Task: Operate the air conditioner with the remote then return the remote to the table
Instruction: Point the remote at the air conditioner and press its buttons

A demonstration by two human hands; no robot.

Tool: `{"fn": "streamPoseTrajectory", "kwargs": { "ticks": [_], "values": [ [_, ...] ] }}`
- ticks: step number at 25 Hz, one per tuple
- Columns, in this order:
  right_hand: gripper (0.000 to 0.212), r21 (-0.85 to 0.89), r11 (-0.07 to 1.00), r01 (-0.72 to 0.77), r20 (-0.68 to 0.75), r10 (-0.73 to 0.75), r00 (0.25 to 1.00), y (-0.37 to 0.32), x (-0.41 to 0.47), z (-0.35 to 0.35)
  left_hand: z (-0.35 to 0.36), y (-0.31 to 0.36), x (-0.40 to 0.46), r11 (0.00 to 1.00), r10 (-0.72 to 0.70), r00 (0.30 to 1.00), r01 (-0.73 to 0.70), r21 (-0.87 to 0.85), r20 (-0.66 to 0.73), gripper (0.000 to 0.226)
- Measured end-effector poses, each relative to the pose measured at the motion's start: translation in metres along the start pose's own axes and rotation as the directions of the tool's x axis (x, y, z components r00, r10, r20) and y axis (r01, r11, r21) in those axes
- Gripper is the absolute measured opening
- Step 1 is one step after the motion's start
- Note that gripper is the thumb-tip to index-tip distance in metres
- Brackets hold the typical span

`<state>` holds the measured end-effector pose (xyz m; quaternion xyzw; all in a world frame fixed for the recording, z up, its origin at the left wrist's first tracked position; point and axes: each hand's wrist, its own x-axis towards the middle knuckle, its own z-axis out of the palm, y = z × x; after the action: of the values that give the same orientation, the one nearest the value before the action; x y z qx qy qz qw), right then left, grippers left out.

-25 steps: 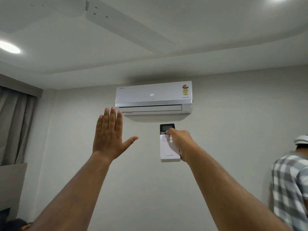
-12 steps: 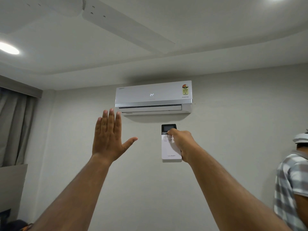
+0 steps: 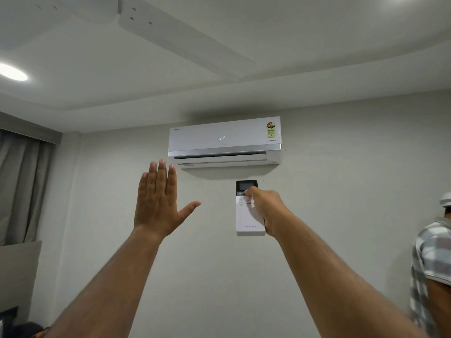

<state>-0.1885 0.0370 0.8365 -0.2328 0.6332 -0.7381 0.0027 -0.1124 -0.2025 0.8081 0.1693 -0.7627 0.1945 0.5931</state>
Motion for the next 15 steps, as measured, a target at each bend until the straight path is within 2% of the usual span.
{"fn": "streamPoseTrajectory", "kwargs": {
  "ticks": [15],
  "values": [
    [0.011, 0.002, 1.000, 0.014, -0.011, -0.014, 1.000, -0.0065, -0.0040, -0.0048, -0.0035, -0.0032, 0.0013, 1.000, -0.019, 1.000, 0.019, -0.015, -0.008, 0.109]
  ]
}}
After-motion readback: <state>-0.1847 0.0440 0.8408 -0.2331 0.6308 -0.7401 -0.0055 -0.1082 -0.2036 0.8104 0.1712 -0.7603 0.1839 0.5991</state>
